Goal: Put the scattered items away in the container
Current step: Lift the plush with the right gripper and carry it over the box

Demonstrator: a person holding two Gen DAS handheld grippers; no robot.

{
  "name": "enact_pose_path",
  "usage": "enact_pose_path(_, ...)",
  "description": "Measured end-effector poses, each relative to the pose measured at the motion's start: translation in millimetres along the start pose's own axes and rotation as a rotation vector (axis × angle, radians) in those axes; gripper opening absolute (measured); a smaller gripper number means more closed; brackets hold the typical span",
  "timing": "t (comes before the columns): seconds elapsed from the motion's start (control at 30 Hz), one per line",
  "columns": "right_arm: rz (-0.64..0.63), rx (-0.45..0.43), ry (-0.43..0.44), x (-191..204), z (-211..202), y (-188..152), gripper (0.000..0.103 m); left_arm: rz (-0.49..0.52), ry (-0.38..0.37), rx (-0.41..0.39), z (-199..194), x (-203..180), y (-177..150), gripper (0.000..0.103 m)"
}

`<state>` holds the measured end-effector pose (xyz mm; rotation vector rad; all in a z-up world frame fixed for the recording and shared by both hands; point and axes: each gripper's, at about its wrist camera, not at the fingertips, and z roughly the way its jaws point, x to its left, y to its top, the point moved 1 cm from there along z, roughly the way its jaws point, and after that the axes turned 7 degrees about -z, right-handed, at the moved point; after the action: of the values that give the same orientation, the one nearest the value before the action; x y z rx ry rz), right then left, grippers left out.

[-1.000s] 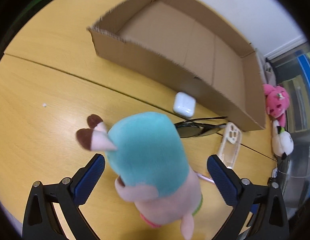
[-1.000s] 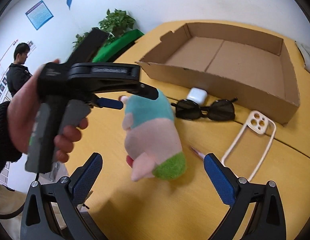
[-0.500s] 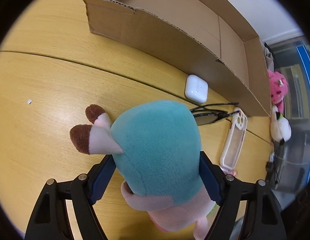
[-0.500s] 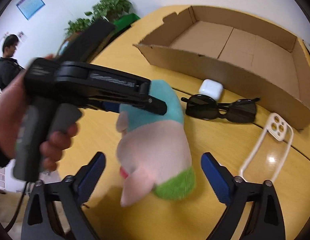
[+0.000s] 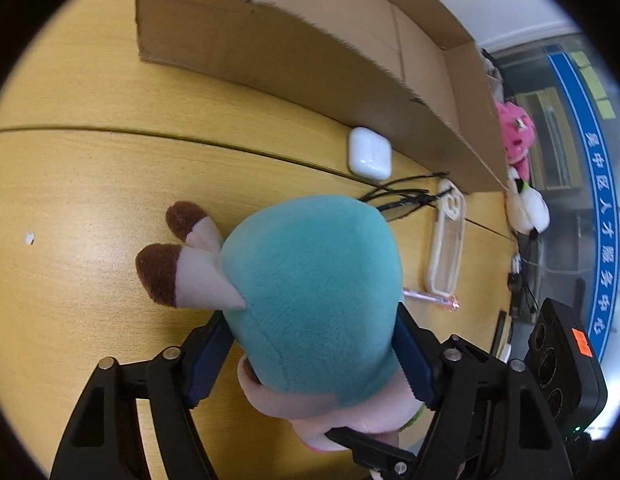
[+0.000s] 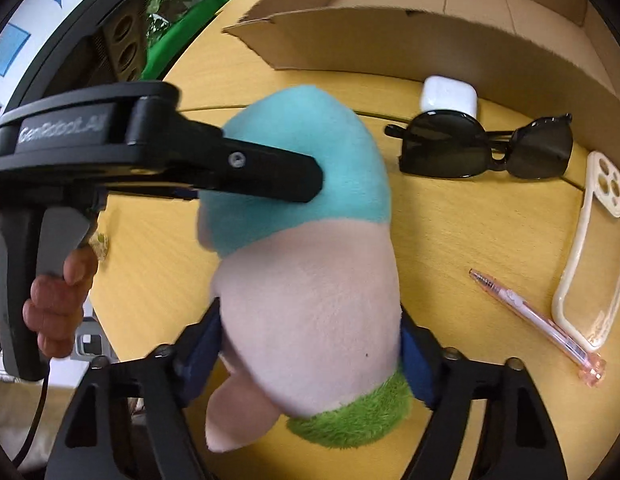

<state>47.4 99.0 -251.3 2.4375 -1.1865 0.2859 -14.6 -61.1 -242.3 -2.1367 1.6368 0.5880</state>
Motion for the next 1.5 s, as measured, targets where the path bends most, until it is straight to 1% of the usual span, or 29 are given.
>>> enact_pose_path(0.13, 0.023, -0.009, 0.002, 10, -15, -2, 0.074, 0.021, -0.015, 0.003, -20, -8, -5, 0.072)
enact_pose_path(0.27, 0.06, -0.094, -0.004, 27, -51, 4, 0.073, 0.098, -0.044, -0.039, -60, -29, -1, 0.072)
enact_pose_path(0.37, 0.077, -0.176, -0.022, 37, -80, 20, 0.073, 0.182, -0.033, -0.091, -97, -51, 10, 0.072)
enact_pose_path(0.53, 0.062, -0.29, -0.042, 44, -128, 60, 0.072, 0.253, -0.02, -0.226, -161, -96, 40, 0.071)
enact_pose_path(0.57, 0.039, -0.323, -0.05, 42, -146, 70, 0.072, 0.27, -0.018, -0.263, -176, -108, 47, 0.071)
enact_pose_path(0.63, 0.011, -0.371, -0.055, 45, -166, 93, 0.072, 0.297, -0.012, -0.336, -204, -131, 57, 0.072)
enact_pose_path(0.67, -0.01, -0.411, -0.057, 45, -185, 107, 0.072, 0.313, -0.006, -0.382, -221, -146, 63, 0.072)
enact_pose_path(0.73, -0.036, -0.475, -0.056, 45, -212, 131, 0.072, 0.361, 0.018, -0.469, -252, -177, 74, 0.072)
enact_pose_path(0.83, -0.07, -0.567, -0.064, 44, -253, 170, 0.072, 0.44, 0.081, -0.585, -297, -223, 95, 0.072)
enact_pose_path(0.9, -0.102, -0.645, -0.078, 43, -282, 199, 0.072, 0.483, 0.098, -0.63, -325, -250, 113, 0.072)
enact_pose_path(0.97, -0.116, -0.705, -0.072, 37, -305, 221, 0.072, 0.519, 0.109, -0.654, -346, -273, 131, 0.072)
enact_pose_path(1.0, -0.117, -0.731, -0.071, 32, -315, 234, 0.072, 0.537, 0.114, -0.66, -352, -284, 142, 0.072)
enact_pose_path(1.07, -0.101, -0.757, -0.065, 18, -325, 258, 0.072, 0.547, 0.124, -0.656, -355, -299, 167, 0.071)
enact_pose_path(1.17, -0.067, -0.75, -0.066, -7, -318, 288, 0.071, 0.527, 0.135, -0.615, -348, -305, 204, 0.07)
enact_pose_path(1.23, -0.046, -0.736, -0.072, -21, -309, 300, 0.071, 0.519, 0.142, -0.578, -331, -303, 230, 0.07)
enact_pose_path(1.37, 0.029, -0.678, -0.056, -60, -265, 319, 0.071, 0.485, 0.165, -0.488, -285, -284, 270, 0.069)
enact_pose_path(1.43, 0.072, -0.641, -0.045, -79, -237, 324, 0.071, 0.458, 0.179, -0.426, -253, -266, 290, 0.069)
enact_pose_path(1.5, 0.128, -0.598, -0.015, -99, -202, 327, 0.071, 0.435, 0.196, -0.369, -223, -247, 306, 0.069)
